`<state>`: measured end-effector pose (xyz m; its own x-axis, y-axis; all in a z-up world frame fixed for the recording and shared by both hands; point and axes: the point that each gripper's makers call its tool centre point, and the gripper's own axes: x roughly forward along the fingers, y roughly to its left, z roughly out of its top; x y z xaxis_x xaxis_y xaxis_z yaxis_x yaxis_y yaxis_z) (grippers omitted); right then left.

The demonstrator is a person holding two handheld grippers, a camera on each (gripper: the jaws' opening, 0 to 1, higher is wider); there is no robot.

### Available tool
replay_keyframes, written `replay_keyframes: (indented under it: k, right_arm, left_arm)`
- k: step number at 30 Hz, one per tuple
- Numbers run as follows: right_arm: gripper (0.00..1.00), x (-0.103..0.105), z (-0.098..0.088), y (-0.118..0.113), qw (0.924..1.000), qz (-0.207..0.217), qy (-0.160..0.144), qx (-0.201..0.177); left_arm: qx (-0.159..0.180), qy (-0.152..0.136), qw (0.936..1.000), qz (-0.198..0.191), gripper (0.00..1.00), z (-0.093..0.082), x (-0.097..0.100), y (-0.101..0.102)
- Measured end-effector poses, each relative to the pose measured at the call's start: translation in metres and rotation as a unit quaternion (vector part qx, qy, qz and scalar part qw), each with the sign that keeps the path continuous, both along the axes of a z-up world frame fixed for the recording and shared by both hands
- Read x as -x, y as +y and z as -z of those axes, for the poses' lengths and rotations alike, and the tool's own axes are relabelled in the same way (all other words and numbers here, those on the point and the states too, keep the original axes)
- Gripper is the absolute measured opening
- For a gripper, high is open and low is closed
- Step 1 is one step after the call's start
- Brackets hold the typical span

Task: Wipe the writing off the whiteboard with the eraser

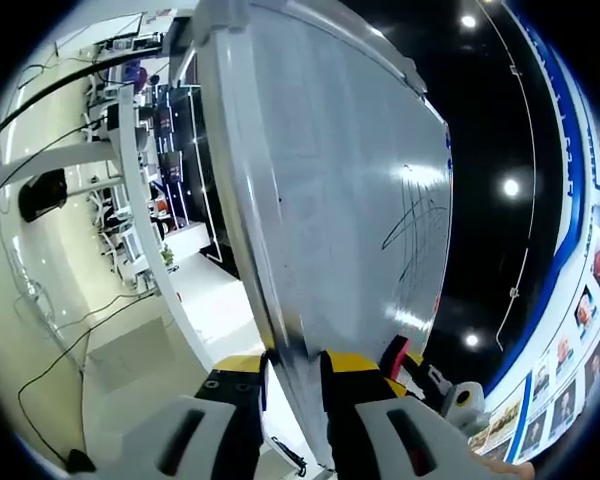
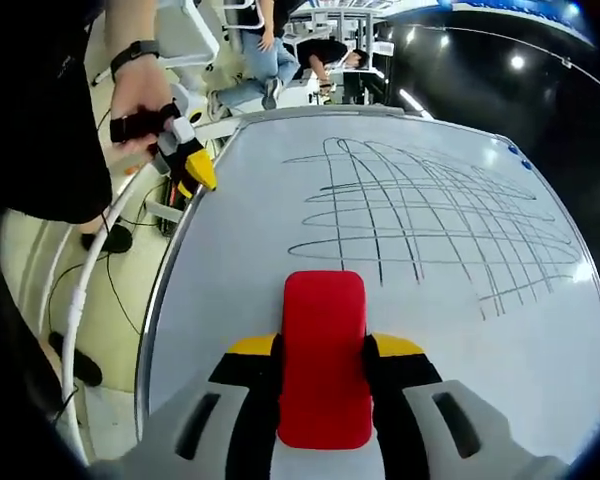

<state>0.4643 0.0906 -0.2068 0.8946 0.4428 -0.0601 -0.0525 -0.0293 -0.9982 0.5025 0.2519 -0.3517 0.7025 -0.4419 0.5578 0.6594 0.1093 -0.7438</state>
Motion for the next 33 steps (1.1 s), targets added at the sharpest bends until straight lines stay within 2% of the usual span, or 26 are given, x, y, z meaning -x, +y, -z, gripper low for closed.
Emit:
replay_keyframes:
  k: [4, 13, 22, 25, 33]
  right_arm:
    - [0.35, 0.0, -0.004, -0.001, 0.9997, -0.005, 0.008, 0.021]
    - [0.35, 0.003, -0.033, 0.0, 0.9999, -0.002, 0.006, 0.013]
    - [0.35, 0.004, -0.047, 0.002, 0.9995, -0.008, 0.011, 0.027]
    - [0.35, 0.004, -0.052, 0.004, 0.9998, -0.01, 0.013, 0.014]
    - [0.35, 0.005, -0.068, 0.005, 0.9998, -0.014, 0.011, 0.012]
  left_arm:
    - [0.0, 0.0, 1.0, 0.0, 0.24, 0.0, 0.0, 0.0]
    - [0.002, 0.002, 1.0, 0.0, 0.23, 0.0, 0.0, 0.0]
    - [-0.006, 0.0, 1.0, 0.0, 0.23, 0.0, 0.0, 0.0]
    - [-0.012, -0.005, 0.9999, -0.002, 0.23, 0.0, -0.001, 0.001]
    - [-0.013, -0.007, 0.9999, -0.002, 0.23, 0.0, -0.001, 0.0]
